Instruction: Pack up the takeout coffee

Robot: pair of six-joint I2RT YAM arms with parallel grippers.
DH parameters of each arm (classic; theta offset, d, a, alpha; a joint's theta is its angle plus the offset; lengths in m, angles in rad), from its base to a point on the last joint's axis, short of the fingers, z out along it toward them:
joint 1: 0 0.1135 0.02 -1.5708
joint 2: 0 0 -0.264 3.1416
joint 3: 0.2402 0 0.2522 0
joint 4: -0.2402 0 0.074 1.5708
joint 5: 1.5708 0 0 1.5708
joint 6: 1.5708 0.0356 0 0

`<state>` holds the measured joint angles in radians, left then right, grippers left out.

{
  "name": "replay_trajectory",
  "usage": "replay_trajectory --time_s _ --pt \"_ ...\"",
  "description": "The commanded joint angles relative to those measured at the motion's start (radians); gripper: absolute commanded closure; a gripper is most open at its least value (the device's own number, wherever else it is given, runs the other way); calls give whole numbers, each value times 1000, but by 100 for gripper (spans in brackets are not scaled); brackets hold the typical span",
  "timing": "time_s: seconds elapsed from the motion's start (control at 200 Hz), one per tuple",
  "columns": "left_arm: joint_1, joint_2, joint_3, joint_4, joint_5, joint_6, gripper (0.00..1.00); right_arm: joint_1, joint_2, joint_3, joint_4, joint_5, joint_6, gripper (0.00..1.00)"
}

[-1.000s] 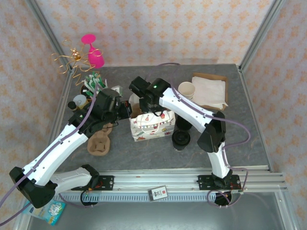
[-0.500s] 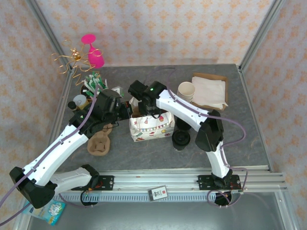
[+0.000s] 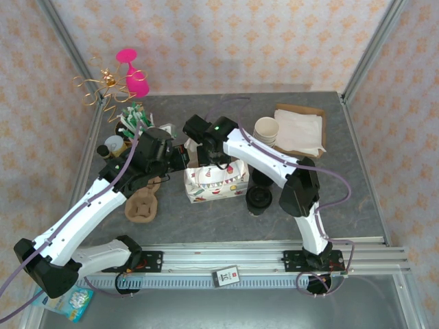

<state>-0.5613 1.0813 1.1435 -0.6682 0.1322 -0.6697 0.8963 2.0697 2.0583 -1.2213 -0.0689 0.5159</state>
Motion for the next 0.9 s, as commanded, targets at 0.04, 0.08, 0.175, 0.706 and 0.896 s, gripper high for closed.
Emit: replay_trajectory --time_s 0.04,0.08,0.175,0.706,0.896 --pt "5 -7 -9 -34 -58 -14 100 16 19 70 -52 -17 -2 40" --pt "5 -9 -10 -34 -62 -16 100 17 16 91 -61 -15 -1 37" --pt "6 -11 -12 -41 -80 -21 100 18 9 132 -81 -11 -5 33" --pt "5 -29 -1 -87 -174 -54 100 18 -116 182 -82 -40 -52 9" --pt "3 -30 2 -101 -185 -50 100 18 -157 167 -62 -26 -74 7"
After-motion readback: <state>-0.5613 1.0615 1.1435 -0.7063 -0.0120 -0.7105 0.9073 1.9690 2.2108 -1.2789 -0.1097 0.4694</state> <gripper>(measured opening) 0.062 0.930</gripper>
